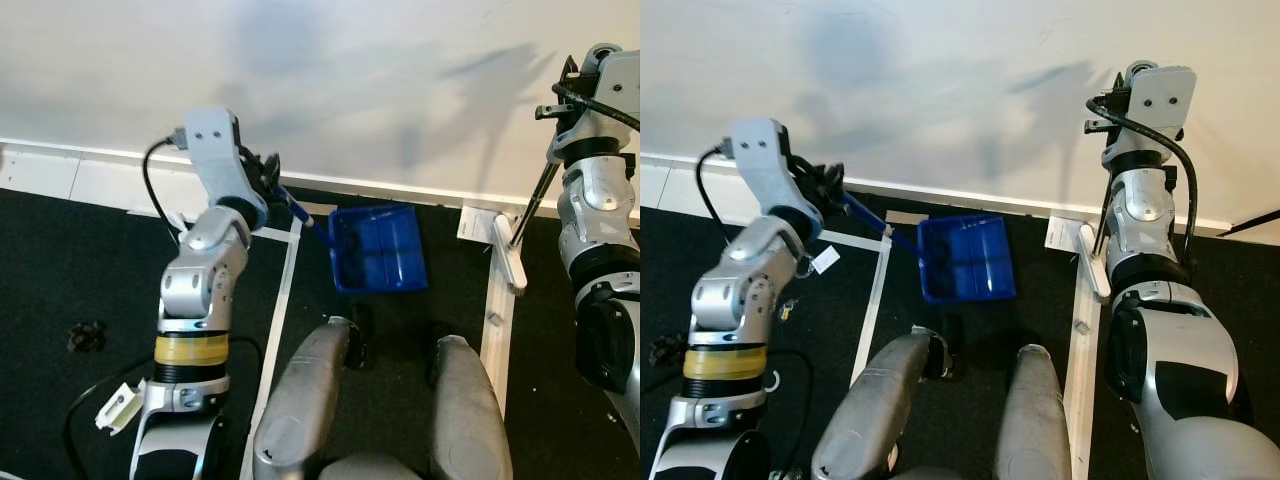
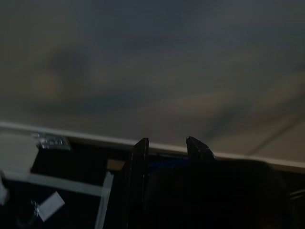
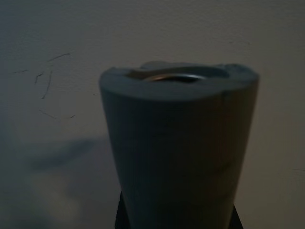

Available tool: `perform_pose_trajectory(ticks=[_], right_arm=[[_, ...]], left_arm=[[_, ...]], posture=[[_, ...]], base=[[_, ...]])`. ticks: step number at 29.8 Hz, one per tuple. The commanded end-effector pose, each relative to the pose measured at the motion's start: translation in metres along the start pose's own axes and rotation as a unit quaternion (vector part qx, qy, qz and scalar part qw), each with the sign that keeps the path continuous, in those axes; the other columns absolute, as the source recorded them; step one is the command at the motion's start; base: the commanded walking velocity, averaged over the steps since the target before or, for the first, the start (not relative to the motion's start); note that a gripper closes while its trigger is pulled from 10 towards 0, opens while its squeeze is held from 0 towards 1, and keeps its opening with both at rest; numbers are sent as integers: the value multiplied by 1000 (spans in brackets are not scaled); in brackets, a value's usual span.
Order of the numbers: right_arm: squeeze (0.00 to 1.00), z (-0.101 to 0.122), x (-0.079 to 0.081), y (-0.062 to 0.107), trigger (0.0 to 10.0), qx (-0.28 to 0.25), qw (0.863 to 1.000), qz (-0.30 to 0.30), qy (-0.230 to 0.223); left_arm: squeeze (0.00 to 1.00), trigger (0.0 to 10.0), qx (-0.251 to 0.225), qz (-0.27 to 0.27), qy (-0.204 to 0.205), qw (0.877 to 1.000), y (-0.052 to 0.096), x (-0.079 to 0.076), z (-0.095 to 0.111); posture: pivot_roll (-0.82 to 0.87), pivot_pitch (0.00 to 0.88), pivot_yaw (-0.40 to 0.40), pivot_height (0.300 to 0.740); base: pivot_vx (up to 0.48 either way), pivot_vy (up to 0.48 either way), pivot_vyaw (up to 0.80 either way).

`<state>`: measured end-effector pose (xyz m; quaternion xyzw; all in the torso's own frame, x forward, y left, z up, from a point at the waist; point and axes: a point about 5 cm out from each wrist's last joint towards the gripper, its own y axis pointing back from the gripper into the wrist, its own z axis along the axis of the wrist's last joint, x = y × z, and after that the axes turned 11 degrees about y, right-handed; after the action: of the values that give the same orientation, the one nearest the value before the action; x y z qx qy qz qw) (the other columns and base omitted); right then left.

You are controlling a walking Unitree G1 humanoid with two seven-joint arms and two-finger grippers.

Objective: Sweep floor

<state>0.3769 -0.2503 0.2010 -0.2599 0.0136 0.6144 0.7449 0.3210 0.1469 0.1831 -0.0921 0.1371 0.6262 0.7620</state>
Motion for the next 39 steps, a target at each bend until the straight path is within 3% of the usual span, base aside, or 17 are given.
perform_pose_trajectory(ticks=[1, 10, 39], right_arm=[[0, -14, 1, 9, 10000, 27, 1000, 5, -1], [0, -13, 1, 8, 10000, 26, 1000, 5, 0], [0, -14, -2, 9, 10000, 29, 1000, 3, 3]], left_arm=[[0, 10000, 6, -3, -11, 1000, 3, 1, -3], [0, 10000, 9, 7, -33, 999, -5, -2, -9], [0, 10000, 10, 9, -35, 999, -9, -4, -13]], posture=[[129, 350, 159, 740], [115, 345, 160, 740], [113, 352, 163, 740]], base=[[0, 0, 0], [0, 0, 0], [0, -333, 0]])
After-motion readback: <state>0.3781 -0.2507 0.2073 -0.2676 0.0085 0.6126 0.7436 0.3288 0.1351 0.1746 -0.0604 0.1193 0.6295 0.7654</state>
